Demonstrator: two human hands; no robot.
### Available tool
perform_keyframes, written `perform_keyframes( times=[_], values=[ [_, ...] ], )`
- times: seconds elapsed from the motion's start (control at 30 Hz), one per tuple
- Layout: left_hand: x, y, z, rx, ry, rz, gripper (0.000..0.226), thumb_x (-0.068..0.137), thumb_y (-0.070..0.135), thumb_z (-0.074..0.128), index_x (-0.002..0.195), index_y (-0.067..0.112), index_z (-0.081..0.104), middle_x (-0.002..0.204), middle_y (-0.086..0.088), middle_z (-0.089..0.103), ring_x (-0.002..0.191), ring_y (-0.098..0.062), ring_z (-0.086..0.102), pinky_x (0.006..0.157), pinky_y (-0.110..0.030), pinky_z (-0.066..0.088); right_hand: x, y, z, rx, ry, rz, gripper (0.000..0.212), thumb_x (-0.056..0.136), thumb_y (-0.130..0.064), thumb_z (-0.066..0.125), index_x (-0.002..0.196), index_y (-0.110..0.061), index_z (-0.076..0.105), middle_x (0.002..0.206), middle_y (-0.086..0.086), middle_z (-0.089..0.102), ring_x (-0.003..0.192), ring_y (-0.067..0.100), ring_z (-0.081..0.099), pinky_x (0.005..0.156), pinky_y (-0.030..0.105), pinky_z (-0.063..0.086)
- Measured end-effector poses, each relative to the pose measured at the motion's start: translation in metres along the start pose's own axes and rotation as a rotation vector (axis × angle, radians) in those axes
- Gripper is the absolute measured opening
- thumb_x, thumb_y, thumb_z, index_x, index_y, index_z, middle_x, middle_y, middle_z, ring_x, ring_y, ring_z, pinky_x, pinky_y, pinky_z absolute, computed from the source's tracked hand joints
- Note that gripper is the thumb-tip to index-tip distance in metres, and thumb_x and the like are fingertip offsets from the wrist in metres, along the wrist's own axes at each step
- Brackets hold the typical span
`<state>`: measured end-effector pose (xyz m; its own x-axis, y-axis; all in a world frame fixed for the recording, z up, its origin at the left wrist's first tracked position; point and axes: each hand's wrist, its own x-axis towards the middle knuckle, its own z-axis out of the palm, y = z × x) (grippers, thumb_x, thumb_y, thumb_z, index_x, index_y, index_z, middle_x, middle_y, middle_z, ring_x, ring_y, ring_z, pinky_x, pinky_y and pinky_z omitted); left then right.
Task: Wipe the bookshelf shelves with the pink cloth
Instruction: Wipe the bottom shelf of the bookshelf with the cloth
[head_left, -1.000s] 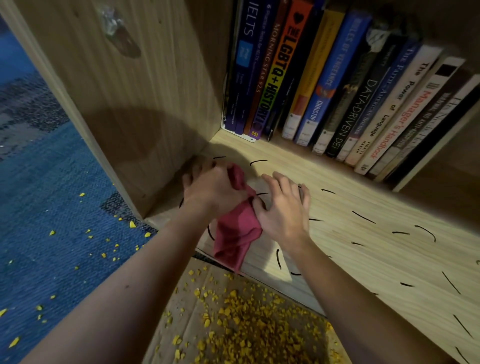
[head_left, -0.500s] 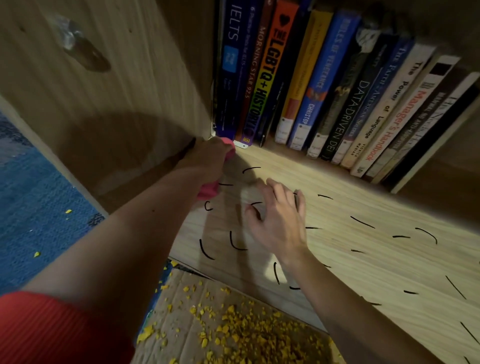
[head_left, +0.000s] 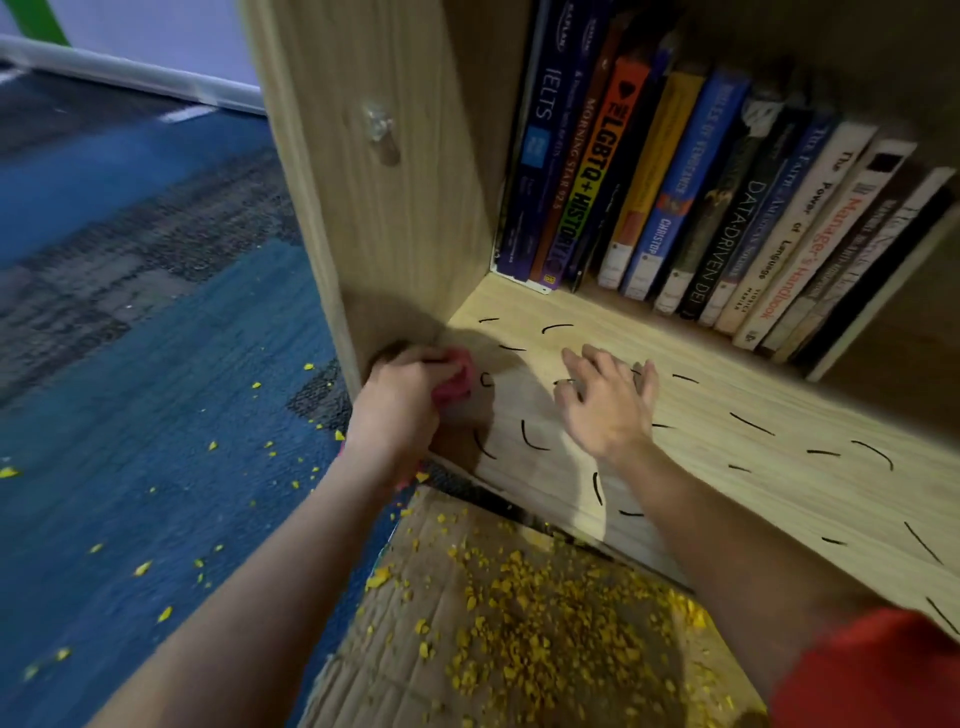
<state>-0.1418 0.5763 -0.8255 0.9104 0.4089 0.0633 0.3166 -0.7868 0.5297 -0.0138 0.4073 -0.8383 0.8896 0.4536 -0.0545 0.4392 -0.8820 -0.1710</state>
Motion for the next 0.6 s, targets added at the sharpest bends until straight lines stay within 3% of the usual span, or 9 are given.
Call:
perform_keyframes(
  times=[0.1, 0.17, 0.27, 0.37, 0.47, 0.53, 0.6],
  values=[
    [0.004, 0.003, 0.006, 0.126, -0.099, -0.05, 0.048, 0.089, 0.005, 0.042, 0.132, 0.024, 0.052, 0.138, -0.004, 0.049, 0.124, -0.031, 0.045, 0.101, -0.04, 0.04, -0.01, -0.011, -0.025, -0.096, -0.116, -0.013, 0.042, 0.097, -0.034, 0.027, 0.133, -0.031, 0.048, 0.142, -0.004, 0.04, 0.134, 0.02, 0.031, 0.111, 0.055, -0.01],
    [-0.005, 0.012, 0.009, 0.095, -0.141, -0.067, 0.049, 0.087, 0.002, 0.043, 0.126, 0.028, 0.056, 0.125, -0.007, 0.059, 0.116, -0.032, 0.052, 0.096, -0.04, 0.045, -0.038, -0.016, -0.024, -0.073, -0.133, -0.062, 0.042, 0.098, -0.035, 0.03, 0.139, -0.031, 0.038, 0.146, -0.005, 0.034, 0.137, 0.021, 0.027, 0.11, 0.056, -0.011],
    [-0.038, 0.02, 0.009, 0.029, -0.202, -0.029, 0.052, 0.083, -0.001, 0.05, 0.12, 0.033, 0.062, 0.117, -0.007, 0.064, 0.106, -0.033, 0.059, 0.088, -0.041, 0.049, -0.098, -0.018, -0.002, -0.045, -0.158, -0.092, 0.052, 0.1, -0.041, 0.028, 0.149, -0.033, 0.014, 0.156, -0.004, 0.01, 0.144, 0.013, 0.007, 0.111, 0.052, -0.013],
    [-0.059, 0.016, 0.001, -0.097, 0.019, 0.028, 0.054, 0.08, -0.005, 0.05, 0.122, 0.026, 0.063, 0.128, -0.005, 0.059, 0.111, -0.031, 0.054, 0.091, -0.038, 0.046, -0.111, -0.014, 0.005, -0.044, -0.123, -0.059, 0.068, 0.094, -0.057, 0.03, 0.15, -0.03, 0.0, 0.157, -0.006, -0.005, 0.145, 0.012, -0.005, 0.11, 0.051, -0.017],
    [-0.053, 0.014, -0.003, -0.025, 0.175, 0.03, 0.056, 0.082, -0.009, 0.046, 0.131, 0.018, 0.056, 0.138, -0.002, 0.05, 0.111, -0.032, 0.046, 0.092, -0.037, 0.04, -0.1, -0.016, 0.0, -0.106, -0.115, -0.11, 0.074, 0.091, -0.064, 0.031, 0.15, -0.027, 0.004, 0.156, -0.008, -0.001, 0.145, 0.01, -0.001, 0.109, 0.052, -0.017],
    [-0.045, 0.012, 0.001, 0.063, 0.088, -0.095, 0.055, 0.086, -0.006, 0.044, 0.136, 0.017, 0.047, 0.145, -0.005, 0.039, 0.117, -0.034, 0.041, 0.094, -0.039, 0.038, -0.097, -0.02, 0.003, -0.124, -0.145, -0.109, 0.073, 0.092, -0.064, 0.027, 0.15, -0.024, 0.01, 0.157, -0.007, 0.005, 0.144, 0.01, 0.006, 0.11, 0.054, -0.016],
    [-0.043, 0.014, 0.006, 0.099, -0.005, -0.138, 0.05, 0.086, -0.003, 0.043, 0.132, 0.018, 0.05, 0.142, -0.007, 0.041, 0.116, -0.034, 0.044, 0.093, -0.039, 0.04, -0.096, -0.02, 0.005, -0.116, -0.17, -0.081, 0.071, 0.092, -0.062, 0.026, 0.15, -0.022, 0.014, 0.157, -0.006, 0.01, 0.143, 0.011, 0.015, 0.11, 0.056, -0.013]
  ],
)
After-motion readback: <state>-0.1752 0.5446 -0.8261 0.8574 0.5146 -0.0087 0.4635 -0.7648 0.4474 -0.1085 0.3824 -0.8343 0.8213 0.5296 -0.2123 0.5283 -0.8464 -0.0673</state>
